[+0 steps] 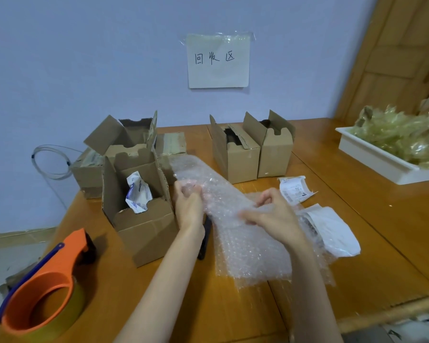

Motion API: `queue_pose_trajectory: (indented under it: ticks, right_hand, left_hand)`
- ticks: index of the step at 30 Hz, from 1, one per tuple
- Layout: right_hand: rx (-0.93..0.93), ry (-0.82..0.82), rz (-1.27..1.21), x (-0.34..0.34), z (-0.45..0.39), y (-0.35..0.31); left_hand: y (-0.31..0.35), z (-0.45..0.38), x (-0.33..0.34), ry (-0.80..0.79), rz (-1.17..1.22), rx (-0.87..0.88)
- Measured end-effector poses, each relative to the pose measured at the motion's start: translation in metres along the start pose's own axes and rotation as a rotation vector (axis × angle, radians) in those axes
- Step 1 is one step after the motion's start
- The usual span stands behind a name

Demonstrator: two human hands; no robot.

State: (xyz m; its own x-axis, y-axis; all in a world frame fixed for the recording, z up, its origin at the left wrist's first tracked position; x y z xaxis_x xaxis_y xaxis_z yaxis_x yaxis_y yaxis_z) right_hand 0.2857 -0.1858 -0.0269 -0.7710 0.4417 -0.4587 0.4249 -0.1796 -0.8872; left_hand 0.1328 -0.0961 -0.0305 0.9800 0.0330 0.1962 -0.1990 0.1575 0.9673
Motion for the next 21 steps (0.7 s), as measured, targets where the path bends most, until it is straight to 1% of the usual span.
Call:
queue_pose_trajectory:
  ticks: [2,3,4,6,7,9,11,13,15,17,21]
  right_hand:
    - [0.061,-0.304,-0.074,0.001,0.003,0.000]
    - [0.083,-0.403,-0.147,0.003,0.004,-0.002]
    - [0.114,-0.448,-0.235,0.007,0.002,-0.002]
    - [0.217,-0.407,-0.362,0.014,-0.006,-0.002]
    - [0.253,-0.355,-0.347,0.017,-0.009,-0.003]
    - [0.250,-0.210,-0.340,0.017,-0.016,-0.001]
    - [0.234,-0.070,-0.440,0.015,-0.018,0.002]
    - [0.223,0.011,-0.520,0.013,-0.017,0.005]
    - [0.232,0.026,-0.564,0.013,-0.015,0.007]
    - [0.241,0.019,-0.624,0.013,-0.014,0.009]
    - [0.191,-0.056,-0.721,0.012,-0.010,0.008]
  left_hand:
    - [0.001,-0.004,0.000,-0.040,-0.031,-0.014]
    - [0.001,-0.004,0.002,-0.098,-0.048,-0.044]
    - [0.000,-0.001,0.006,-0.162,-0.066,-0.081]
    - [-0.004,0.005,0.013,-0.247,-0.096,-0.145]
    - [-0.007,0.006,0.014,-0.264,-0.110,-0.160]
    - [-0.010,0.005,0.014,-0.281,-0.109,-0.167]
    - [-0.009,0.005,0.011,-0.301,-0.091,-0.177]
    - [-0.009,0.004,0.007,-0.341,-0.131,-0.188]
    - [-0.010,0.005,0.005,-0.363,-0.173,-0.169]
    - [-0.009,0.005,0.004,-0.364,-0.163,-0.124]
    - [-0.003,0.006,0.004,-0.368,-0.187,-0.008]
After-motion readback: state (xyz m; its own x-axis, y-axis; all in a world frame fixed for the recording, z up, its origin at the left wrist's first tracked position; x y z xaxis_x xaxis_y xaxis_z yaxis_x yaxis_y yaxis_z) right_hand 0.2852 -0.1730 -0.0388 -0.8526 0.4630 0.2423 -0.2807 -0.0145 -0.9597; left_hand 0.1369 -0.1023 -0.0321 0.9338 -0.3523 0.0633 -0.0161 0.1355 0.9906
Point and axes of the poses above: each hand's wrist, its own z-axis away from the middle knuckle, its own x-axis out of the palm, y = z × x, the point moved 3 cm from there along -z, towards the middle knuckle, and after that the axes turned 2 degrees about -x, right-handed, at the moved point
